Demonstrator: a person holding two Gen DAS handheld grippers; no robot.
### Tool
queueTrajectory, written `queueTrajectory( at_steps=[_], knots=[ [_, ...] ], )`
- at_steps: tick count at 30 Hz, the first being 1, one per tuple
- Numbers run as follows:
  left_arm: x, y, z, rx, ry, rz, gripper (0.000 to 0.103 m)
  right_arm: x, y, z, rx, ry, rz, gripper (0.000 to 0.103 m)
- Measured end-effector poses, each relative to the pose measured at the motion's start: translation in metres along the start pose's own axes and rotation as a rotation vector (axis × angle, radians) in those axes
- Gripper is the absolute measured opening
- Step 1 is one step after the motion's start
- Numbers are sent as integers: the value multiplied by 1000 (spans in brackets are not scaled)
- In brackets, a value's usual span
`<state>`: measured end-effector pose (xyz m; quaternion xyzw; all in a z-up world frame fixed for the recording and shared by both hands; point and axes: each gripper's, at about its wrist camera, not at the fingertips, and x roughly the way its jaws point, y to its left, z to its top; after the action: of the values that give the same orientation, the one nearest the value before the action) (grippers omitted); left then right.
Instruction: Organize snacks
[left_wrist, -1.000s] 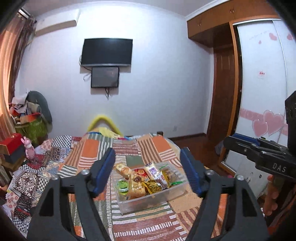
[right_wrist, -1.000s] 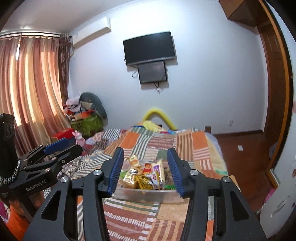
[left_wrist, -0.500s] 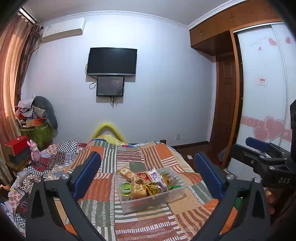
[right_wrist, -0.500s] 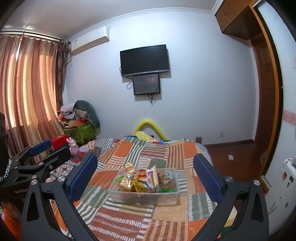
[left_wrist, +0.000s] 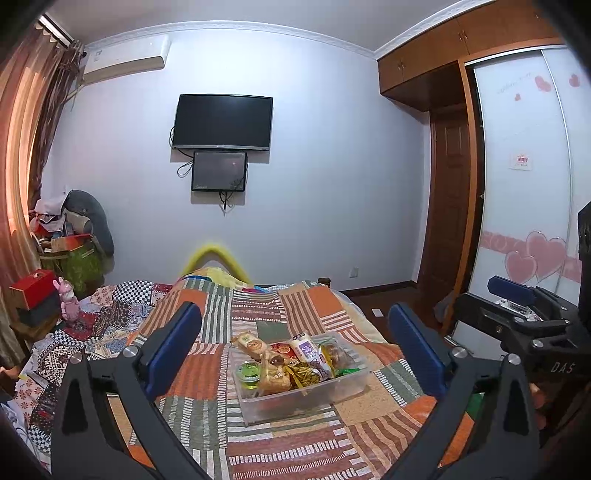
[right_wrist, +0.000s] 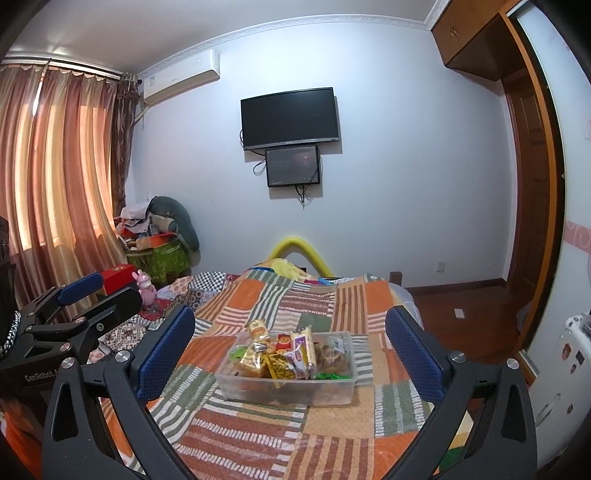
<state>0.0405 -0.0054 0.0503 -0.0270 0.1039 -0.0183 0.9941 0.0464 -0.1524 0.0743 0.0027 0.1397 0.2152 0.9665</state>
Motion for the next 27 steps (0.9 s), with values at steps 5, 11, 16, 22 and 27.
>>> queueTrajectory(
  at_steps=[5, 11, 16, 22, 27],
  knots=[
    [3, 0, -2, -6, 5, 1, 103, 0, 0, 0, -1, 0, 1, 103],
    [5, -1, -3, -6, 6, 6, 103, -2, -1, -1, -4, 0, -1, 103],
    [6, -1, -4, -10, 10, 5, 103, -3, 0, -1, -2, 0, 0, 103],
    [6, -2, -3, -6, 11, -2, 103, -3, -1, -1, -2, 0, -1, 103],
    [7, -4, -3, -4, 16, -16, 103, -4, -1, -1, 2, 3, -2, 103]
  ],
)
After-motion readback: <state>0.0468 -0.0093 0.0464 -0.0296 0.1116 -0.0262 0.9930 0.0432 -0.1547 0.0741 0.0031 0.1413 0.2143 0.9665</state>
